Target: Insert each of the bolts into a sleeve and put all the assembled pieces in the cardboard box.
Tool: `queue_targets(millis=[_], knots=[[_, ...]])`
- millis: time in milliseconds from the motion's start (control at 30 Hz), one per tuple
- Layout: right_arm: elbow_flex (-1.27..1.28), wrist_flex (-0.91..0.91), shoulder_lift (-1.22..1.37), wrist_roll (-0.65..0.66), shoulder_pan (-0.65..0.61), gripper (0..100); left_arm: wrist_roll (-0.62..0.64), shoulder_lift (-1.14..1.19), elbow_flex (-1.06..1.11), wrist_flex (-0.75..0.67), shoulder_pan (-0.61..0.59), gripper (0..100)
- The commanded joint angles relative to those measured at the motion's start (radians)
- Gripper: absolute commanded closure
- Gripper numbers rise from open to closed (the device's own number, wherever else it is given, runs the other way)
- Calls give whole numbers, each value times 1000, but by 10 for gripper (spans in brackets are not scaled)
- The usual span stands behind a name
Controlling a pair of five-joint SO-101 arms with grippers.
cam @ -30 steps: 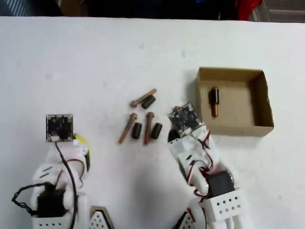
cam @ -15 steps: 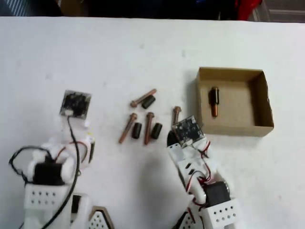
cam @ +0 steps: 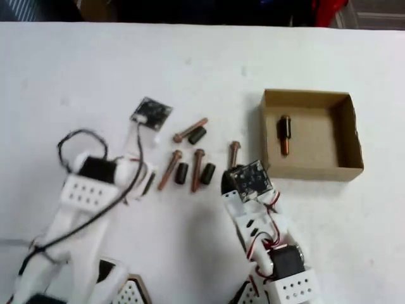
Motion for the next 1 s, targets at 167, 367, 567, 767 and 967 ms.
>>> queue_targets(millis=[167, 367, 567, 767, 967], knots=[[9, -33, -16, -2, -1, 982, -3, 410, -282, 8, 24, 898], [11, -33, -16, -2, 2, 982, -3, 615, -431, 3, 24, 876], [15, -31, -16, 0, -1, 982, -5, 776, -560, 9, 44, 876], [15, -31, -16, 0, 1, 982, -5, 886, -663, 9, 96, 876], [15, -31, -16, 0, 1, 982, -5, 986, -726, 9, 94, 876]])
